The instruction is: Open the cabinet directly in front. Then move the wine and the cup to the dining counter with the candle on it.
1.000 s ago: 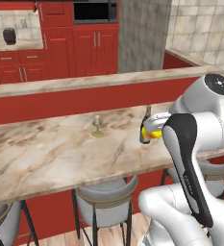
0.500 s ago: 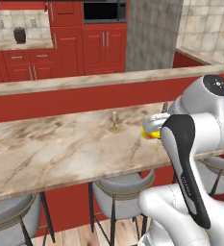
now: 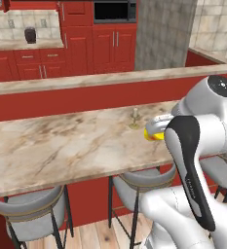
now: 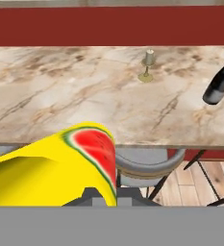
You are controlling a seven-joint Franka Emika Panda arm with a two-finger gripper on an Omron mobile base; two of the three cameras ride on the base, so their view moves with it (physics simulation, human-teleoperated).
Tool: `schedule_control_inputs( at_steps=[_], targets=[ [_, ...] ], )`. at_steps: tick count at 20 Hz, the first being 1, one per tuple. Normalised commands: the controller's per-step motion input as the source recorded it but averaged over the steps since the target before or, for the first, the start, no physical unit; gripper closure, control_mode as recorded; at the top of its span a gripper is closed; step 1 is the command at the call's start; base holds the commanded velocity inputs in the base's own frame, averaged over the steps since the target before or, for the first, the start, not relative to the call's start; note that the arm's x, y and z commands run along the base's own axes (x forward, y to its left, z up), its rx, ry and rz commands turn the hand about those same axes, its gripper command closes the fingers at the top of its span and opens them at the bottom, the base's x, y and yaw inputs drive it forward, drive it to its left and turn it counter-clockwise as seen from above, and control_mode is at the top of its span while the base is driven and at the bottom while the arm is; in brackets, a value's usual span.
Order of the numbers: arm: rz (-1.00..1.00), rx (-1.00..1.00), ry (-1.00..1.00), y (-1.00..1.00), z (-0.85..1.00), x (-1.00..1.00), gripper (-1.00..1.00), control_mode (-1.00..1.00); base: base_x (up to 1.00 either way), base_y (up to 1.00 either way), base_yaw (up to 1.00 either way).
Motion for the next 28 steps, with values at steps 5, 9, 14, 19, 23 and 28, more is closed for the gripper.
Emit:
schedule_control_inputs(
  at_steps=[5,9,14,19,23,28],
  targets=[
    [0.0,0.0,0.0,0.0,0.0,0.0,1.0,1.0,0.16,0.2,0.0],
    [0.0,0.0,0.0,0.0,0.0,0.0,1.0,1.0,0.67,0.0,0.0],
    [0.0,0.0,0.0,0.0,0.0,0.0,1.0,1.0,0.84,0.04,0.0],
    [0.0,0.0,0.0,0.0,0.0,0.0,1.0,-1.0,0.24,0.03,0.0],
    [0.01,0.02,0.14,-0.07,0.0,0.71,1.0,-1.0,0.0,0.0,0.0],
    [0.03,0.05,0.17,-0.1,-0.06,0.94,1.0,-1.0,0.0,0.0,0.0]
  ],
)
